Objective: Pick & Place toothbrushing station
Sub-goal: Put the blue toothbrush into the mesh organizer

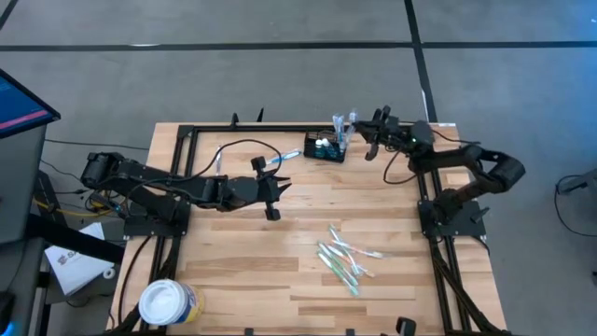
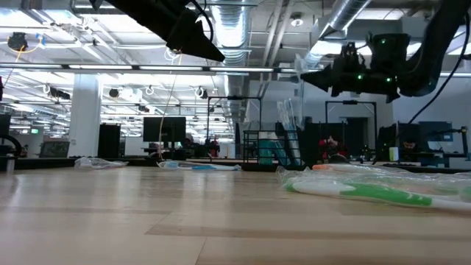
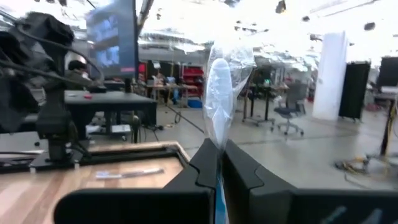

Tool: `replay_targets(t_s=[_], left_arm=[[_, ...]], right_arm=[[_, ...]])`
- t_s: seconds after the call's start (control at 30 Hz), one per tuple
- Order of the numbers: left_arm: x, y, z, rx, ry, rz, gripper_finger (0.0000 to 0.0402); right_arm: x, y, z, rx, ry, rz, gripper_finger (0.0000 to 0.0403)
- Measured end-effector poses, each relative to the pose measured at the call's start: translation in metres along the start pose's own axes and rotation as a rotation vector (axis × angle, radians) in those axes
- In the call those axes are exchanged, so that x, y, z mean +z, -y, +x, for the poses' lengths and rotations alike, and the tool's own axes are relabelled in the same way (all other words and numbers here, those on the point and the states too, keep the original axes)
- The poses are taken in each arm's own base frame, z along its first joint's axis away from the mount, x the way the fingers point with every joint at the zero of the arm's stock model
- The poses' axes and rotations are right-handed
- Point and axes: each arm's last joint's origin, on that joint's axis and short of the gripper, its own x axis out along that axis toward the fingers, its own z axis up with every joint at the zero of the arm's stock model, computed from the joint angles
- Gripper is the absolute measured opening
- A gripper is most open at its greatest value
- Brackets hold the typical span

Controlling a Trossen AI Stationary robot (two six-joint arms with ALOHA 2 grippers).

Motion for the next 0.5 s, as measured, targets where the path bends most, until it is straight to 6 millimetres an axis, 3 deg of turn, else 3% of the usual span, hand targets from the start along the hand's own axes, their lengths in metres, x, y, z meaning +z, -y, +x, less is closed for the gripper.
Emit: replay_targets(t_s=[0.17, 0.5], left_arm=[[0.000, 0.000, 0.000, 0.000, 0.001, -0.001, 0.0062], [0.001, 0.000, 0.000, 0.002, 0.006, -0.004, 0.0062]], right_arm=[[0.007, -0.002, -0.002, 0.005, 0.010, -0.005, 0.0000], [-0.014, -0.002, 0.004, -0.006, -0.029, 0.018, 0.0000]])
